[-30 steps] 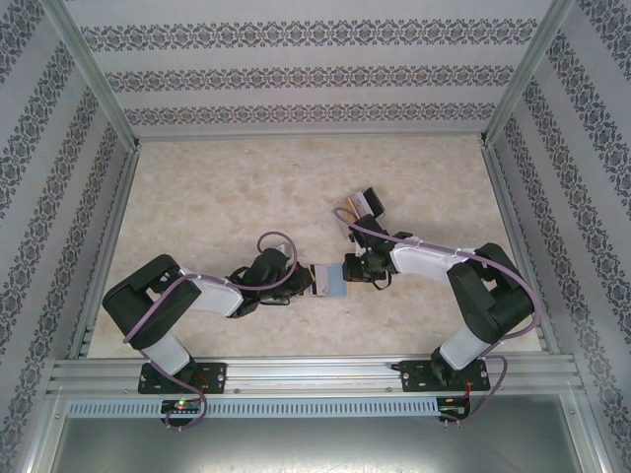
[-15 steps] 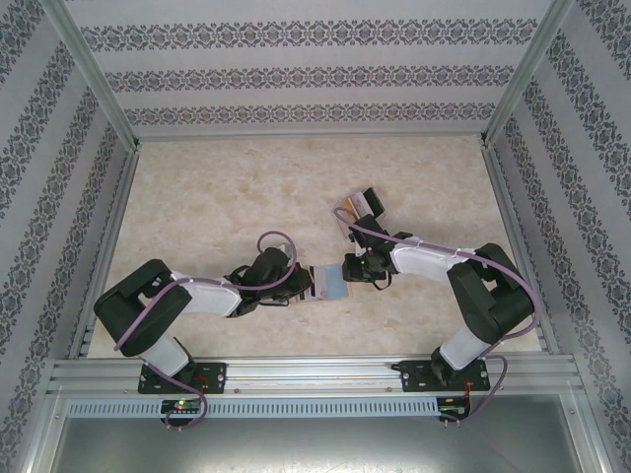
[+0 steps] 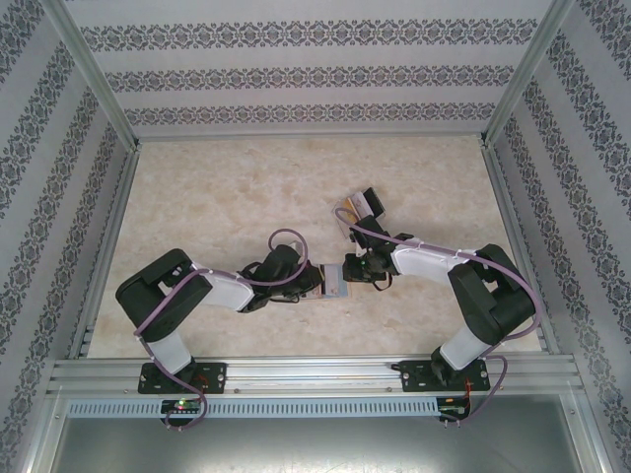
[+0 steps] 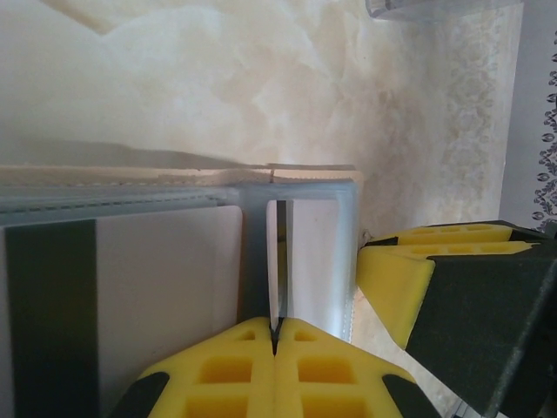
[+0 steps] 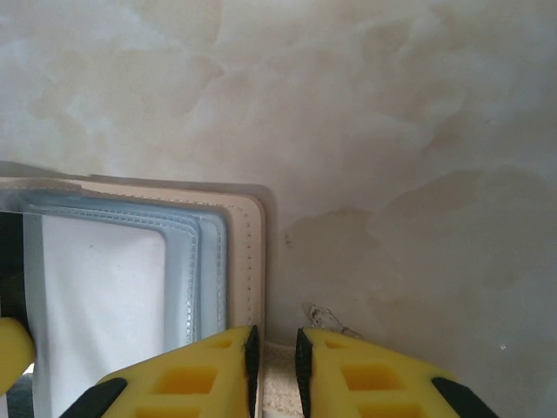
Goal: Put the credit cards into the card holder
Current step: Insert the credit card into the card slot.
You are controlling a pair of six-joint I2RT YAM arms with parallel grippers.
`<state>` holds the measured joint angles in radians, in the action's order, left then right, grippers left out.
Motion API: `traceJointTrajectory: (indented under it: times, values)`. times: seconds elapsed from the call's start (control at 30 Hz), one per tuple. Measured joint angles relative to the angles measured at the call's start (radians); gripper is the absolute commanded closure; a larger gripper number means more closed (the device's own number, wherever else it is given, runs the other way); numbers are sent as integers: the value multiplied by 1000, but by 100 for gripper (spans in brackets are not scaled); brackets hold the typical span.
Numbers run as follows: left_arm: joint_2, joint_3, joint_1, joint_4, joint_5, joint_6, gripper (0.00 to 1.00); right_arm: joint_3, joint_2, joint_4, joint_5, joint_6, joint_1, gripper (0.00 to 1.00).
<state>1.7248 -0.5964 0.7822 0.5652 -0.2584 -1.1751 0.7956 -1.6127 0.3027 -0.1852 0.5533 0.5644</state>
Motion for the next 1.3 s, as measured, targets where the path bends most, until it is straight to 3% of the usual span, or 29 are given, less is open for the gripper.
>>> traceJointTrajectory:
  times: [0.27,0.7,0.8,1.0,1.3]
  values:
    - [9,-54,11,-82,9,13,86,0,0,0,0,1,0,77]
    - [10,-172,47,-275,51,60,57,0,3,1,1,23,0,77]
    - [-26,-174,57,-335,69,79,45,0,3,1,1,23,0,77]
    - [-175,-174,69,-535,154,134,32,0,2,2,2,23,0,77]
    - [-264,-169,11,-663,201,181,26,2,2,4,1,23,0,77]
